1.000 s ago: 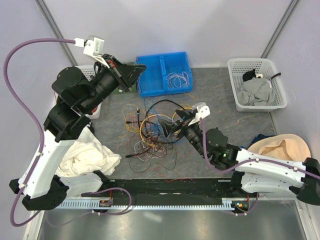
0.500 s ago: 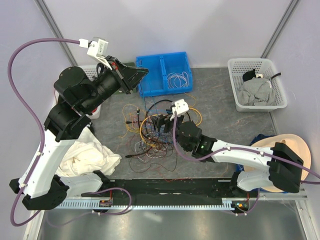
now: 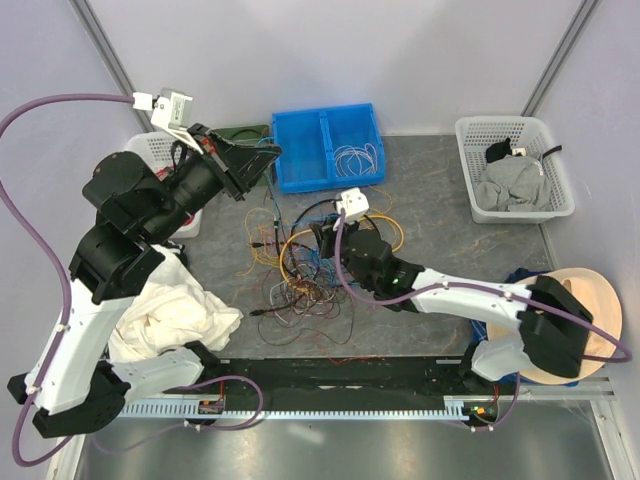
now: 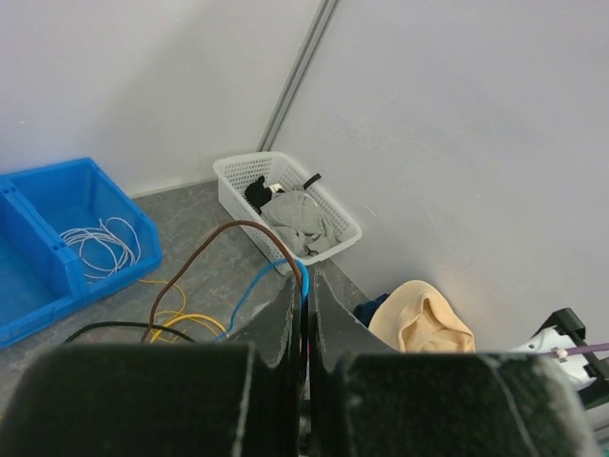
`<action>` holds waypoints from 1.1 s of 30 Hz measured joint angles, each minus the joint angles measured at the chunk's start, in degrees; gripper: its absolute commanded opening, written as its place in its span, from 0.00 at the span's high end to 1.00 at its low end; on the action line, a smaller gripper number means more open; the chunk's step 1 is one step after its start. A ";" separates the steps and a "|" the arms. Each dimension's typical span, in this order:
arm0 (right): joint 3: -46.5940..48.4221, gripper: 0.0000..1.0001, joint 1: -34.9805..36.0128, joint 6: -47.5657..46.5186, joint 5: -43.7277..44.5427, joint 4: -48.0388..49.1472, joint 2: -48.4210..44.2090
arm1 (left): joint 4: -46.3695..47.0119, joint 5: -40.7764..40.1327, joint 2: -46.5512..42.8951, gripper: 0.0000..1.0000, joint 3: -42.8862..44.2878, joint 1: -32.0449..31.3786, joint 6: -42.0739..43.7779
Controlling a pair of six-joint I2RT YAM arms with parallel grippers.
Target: Untangle the cables
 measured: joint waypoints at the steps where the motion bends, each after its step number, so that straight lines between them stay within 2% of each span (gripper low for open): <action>1: 0.00 1.00 0.00 -0.22 0.02 -1.27 -1.57 | 0.07 -0.39 -0.42 0.77 -0.55 0.00 0.00; 2: 0.13 1.00 0.00 -0.59 0.00 -2.97 -3.80 | 0.07 -0.96 -1.03 0.52 -1.51 0.00 0.02; 3: 0.63 1.00 0.00 -1.11 0.00 -5.40 -6.71 | 0.24 -2.14 -1.95 0.37 -3.34 0.00 -0.22; 4: 1.55 1.00 0.00 -1.64 0.07 -7.52 -8.92 | 0.11 -3.10 -2.73 0.15 -4.76 0.00 0.02; 5: 3.78 1.00 0.00 -2.38 0.24 -10.64 -11.28 | 0.07 -4.15 -3.48 0.01 -6.40 0.00 -0.07; 10: 19.89 1.00 -0.02 -5.27 0.46 -21.79 -17.11 | -0.57 -12.63 -8.57 0.00 -18.14 0.00 -0.66; 15: 33.27 1.00 -0.02 -6.73 0.46 -32.15 -19.80 | -0.55 -18.78 -12.20 0.00 -25.97 0.00 -0.63; 21: 36.02 1.00 -0.02 -6.82 0.15 -41.18 -21.51 | 2.51 -21.29 -15.80 0.00 -31.43 0.00 -0.31; 23: 34.80 1.00 -0.02 -6.64 0.00 -43.32 -22.14 | 6.25 -20.06 -17.62 0.00 -34.47 0.00 0.20; 28: 30.29 1.00 -0.04 -5.92 -0.04 -46.66 -23.76 | 24.72 -8.85 -23.69 0.05 -47.71 0.02 1.31; 33: 28.70 1.00 -0.04 -4.94 -0.66 -48.43 -23.91 | 40.76 3.04 -20.59 0.06 -52.19 0.00 1.16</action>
